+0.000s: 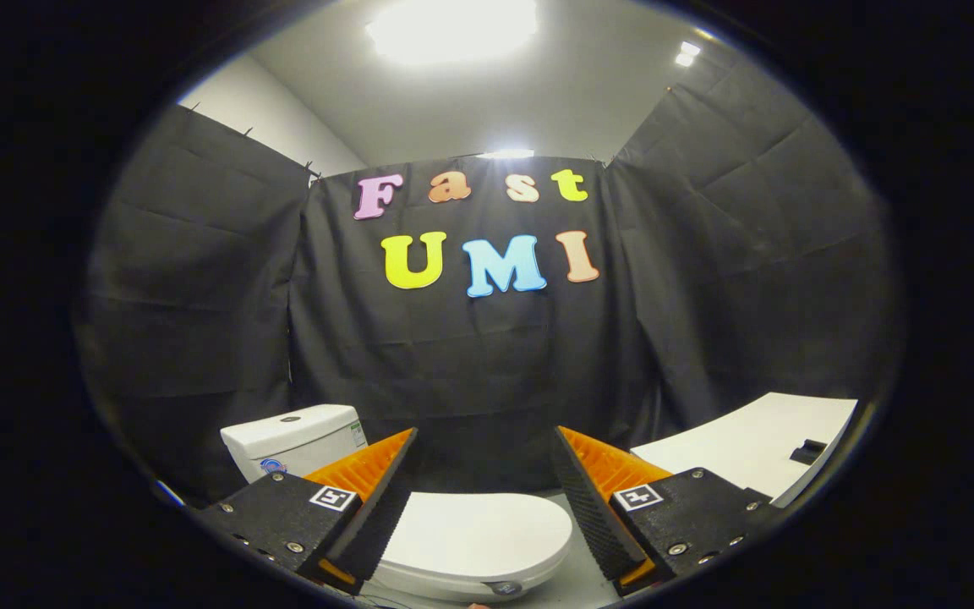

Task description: Open the toilet lid.

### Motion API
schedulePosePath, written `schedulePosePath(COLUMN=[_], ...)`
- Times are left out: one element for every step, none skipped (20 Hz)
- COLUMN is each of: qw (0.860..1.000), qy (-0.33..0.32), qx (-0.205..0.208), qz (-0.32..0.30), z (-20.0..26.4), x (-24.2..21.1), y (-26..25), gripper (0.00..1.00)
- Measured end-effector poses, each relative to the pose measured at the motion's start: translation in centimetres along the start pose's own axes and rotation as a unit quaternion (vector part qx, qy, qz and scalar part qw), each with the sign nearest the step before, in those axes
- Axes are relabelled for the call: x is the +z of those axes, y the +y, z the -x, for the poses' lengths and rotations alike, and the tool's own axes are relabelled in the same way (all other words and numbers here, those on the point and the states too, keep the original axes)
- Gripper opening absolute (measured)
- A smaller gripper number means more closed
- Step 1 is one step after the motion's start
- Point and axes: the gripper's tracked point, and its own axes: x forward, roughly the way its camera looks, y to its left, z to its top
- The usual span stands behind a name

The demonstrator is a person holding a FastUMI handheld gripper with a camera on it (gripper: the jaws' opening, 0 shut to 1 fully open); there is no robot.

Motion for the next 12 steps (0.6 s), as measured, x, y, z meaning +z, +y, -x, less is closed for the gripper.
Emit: schedulePosePath(qw=[1.0,1.0,1.0,0.999,0.999,0.998,0.997,0.995,0.993,0.99,0.988,0.985], qy=[0.011,0.018,0.025,0.031,0.041,0.058,0.071,0.082,0.094,0.109,0.122,0.134], qx=[0.0,0.0,-0.002,-0.004,-0.004,-0.002,0.0,0.002,0.005,0.008,0.008,0.008], qz=[-0.004,-0.007,-0.01,-0.014,-0.021,-0.032,-0.042,-0.052,-0.066,-0.085,-0.099,-0.113], z=[-0.2,-0.4,-0.5,-0.6,-0.7,-0.8,-0.6,-0.6,-0.6,-0.7,-0.8,-0.8], x=[-1.3,-2.5,-3.6,-4.8,-6.3,-8.1,-9.7,-11.0,-12.3,-13.6,-15.0,-16.3], y=[0.3,0.4,0.6,0.7,0.9,1.2,1.5,1.7,1.9,2.2,2.4,2.4], gripper=[0.94,0.94,0.95,0.95,0.94,0.94,0.94,0.94,0.95,0.95,0.95,0.96])
